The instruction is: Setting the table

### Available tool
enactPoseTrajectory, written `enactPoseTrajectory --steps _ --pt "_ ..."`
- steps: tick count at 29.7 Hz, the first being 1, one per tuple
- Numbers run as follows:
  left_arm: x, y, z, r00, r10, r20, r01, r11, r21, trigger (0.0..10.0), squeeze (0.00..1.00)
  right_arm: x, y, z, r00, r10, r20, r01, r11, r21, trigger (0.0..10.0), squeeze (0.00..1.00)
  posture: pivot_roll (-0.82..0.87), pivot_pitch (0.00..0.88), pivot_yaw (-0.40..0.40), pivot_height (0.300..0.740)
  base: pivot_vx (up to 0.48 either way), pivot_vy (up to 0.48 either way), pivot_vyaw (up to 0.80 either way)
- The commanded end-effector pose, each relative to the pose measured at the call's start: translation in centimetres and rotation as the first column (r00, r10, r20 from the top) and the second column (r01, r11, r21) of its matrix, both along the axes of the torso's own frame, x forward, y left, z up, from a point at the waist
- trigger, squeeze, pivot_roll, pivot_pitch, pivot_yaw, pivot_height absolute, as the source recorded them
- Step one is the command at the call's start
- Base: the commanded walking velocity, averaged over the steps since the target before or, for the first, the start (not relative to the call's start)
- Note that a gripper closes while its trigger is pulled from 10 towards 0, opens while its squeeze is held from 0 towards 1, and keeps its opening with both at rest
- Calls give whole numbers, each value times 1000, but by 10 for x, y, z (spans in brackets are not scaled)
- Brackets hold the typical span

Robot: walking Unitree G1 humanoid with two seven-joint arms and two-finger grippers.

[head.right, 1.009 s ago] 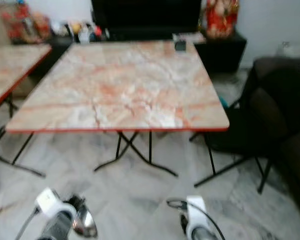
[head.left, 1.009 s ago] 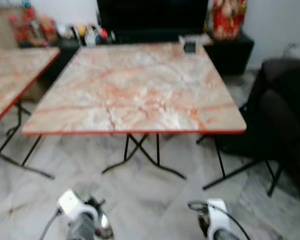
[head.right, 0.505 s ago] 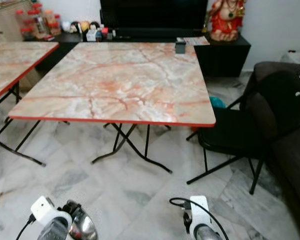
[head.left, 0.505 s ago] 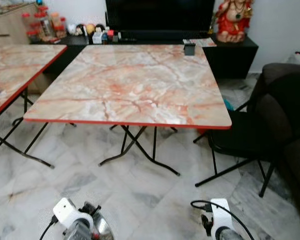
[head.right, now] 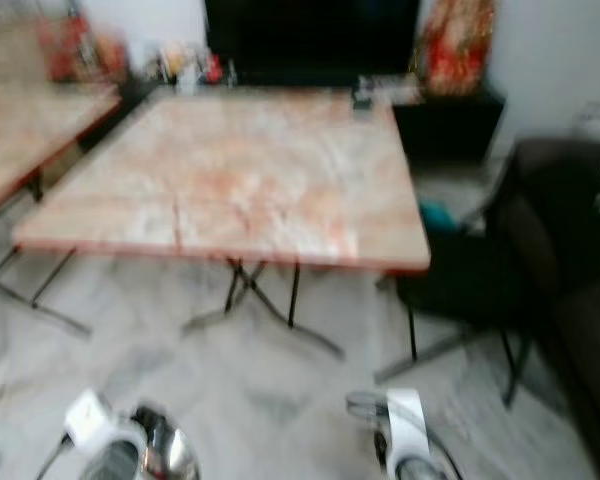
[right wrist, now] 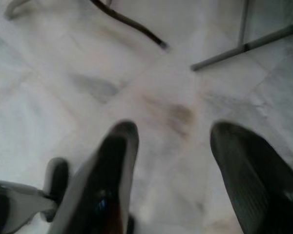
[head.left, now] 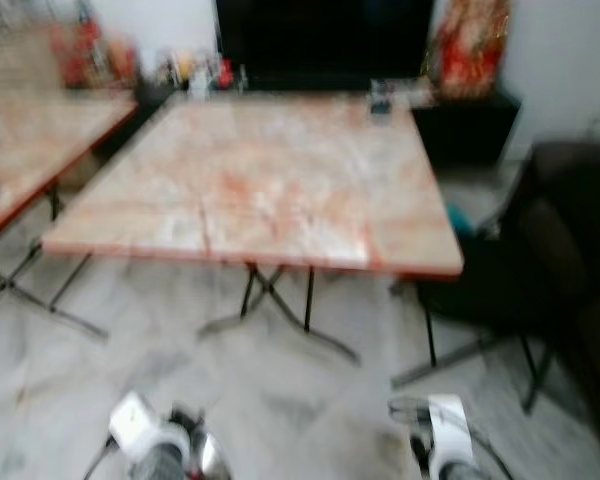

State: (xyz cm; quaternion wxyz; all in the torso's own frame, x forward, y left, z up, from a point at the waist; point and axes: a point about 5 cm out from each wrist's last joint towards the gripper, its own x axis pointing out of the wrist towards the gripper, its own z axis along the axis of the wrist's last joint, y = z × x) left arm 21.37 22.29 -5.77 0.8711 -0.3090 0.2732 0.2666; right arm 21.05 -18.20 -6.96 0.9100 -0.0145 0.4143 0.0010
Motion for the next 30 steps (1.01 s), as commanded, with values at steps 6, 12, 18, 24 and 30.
enactPoseTrajectory --steps 6,12,18,24,30 --pt "12 -5 7 999 -9 42 9 1000 2 10000 0 -6 -6 -3 1000 -12 -16 11 1000 -10 10000 0 -23 0 -21 732 445 0 0" --pt "6 0 4 1000 16 27 -16 1000 20 10000 0 -6 -6 -3 1000 -11 -17 10 1000 -10 10000 0 -22 0 -23 732 118 0 0" --pt "-7 14 3 995 99 5 -99 992 80 10000 0 -10 -4 -5 1000 8 -28 -8 1000 -9 10000 0 0 0 -38 732 0 0 0" --pt "-2 42 22 968 220 120 -239 956 171 10000 0 -10 -6 -5 999 24 -34 -25 1000 -16 10000 0 13 0 -49 732 0 0 0" --pt "0 64 40 933 292 209 -339 909 243 10000 0 -7 -5 -3 999 42 -27 -42 999 -20 10000 0 27 0 -56 732 0 0 0"
